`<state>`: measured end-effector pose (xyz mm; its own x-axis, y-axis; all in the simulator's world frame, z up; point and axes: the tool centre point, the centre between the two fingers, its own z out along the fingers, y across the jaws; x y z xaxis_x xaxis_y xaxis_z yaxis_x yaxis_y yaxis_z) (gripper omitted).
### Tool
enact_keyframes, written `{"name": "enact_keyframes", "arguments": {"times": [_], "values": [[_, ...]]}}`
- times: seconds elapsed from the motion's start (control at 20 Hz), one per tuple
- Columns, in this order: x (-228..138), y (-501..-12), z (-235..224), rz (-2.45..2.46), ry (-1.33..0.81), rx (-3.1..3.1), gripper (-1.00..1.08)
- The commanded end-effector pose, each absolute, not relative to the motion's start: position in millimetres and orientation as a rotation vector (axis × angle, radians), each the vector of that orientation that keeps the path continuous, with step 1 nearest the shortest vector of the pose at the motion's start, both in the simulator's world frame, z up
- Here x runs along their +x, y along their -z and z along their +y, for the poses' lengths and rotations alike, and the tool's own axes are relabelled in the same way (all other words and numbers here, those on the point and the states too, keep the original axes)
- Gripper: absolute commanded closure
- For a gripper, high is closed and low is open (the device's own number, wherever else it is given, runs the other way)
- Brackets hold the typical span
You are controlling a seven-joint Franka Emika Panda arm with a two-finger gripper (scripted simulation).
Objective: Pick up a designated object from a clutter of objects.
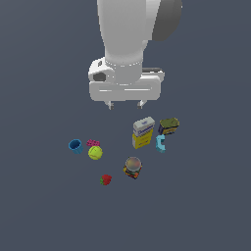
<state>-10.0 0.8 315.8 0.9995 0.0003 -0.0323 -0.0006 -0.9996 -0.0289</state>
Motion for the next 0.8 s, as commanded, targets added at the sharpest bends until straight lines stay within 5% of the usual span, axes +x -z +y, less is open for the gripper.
{"name": "enact_keyframes", "arguments": {"times": [0.0, 0.75], "values": [[-10.1, -317.9, 0.8, -0.002, -0.049, -3.108, -0.92], [13.4, -254.3, -38.9, 0.150, -0.034, -3.102, -0.92]]}}
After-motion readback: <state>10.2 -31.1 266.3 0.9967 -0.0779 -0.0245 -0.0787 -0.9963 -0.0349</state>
